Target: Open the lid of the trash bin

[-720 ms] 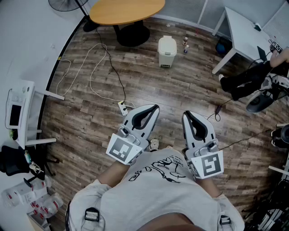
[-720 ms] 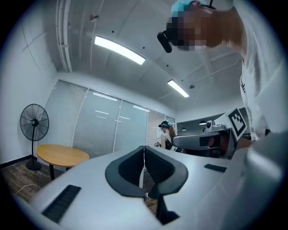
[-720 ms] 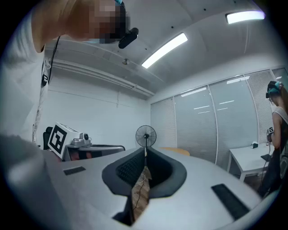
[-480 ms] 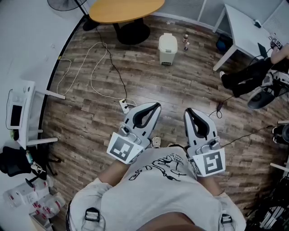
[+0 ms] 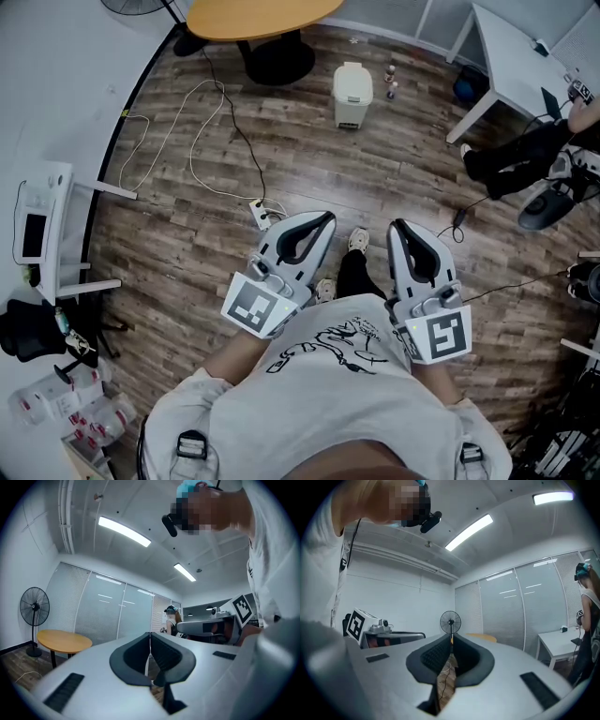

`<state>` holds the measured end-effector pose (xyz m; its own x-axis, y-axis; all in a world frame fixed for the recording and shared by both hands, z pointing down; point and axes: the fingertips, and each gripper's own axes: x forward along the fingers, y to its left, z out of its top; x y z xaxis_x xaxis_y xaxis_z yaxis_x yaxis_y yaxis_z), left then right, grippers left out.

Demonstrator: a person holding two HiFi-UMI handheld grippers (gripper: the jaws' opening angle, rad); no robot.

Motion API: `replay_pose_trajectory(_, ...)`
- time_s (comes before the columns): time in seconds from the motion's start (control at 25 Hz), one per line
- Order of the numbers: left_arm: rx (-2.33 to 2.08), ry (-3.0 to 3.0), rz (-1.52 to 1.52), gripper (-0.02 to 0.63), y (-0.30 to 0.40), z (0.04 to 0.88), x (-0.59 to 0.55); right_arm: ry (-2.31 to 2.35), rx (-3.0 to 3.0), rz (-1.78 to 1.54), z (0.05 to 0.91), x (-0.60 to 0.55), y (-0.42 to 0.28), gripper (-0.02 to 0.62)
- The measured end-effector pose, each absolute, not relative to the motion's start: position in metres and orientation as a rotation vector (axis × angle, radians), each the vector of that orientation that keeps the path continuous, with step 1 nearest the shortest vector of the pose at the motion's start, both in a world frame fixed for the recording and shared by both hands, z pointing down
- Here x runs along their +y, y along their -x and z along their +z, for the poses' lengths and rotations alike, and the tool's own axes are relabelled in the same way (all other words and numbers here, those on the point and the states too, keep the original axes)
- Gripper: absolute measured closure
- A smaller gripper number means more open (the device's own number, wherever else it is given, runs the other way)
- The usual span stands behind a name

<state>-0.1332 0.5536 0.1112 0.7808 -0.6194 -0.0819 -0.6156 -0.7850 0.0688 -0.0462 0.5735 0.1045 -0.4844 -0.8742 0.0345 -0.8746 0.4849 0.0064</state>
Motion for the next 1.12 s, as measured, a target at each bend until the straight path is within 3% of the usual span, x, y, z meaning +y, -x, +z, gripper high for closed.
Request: replay_pose_trajectory(1.12,-1.026,-2.922,-0.132,0.586,0.023,0.099,0.351,-1.548,-2.692,0.019,0.098,0.371,-0.062,0.589)
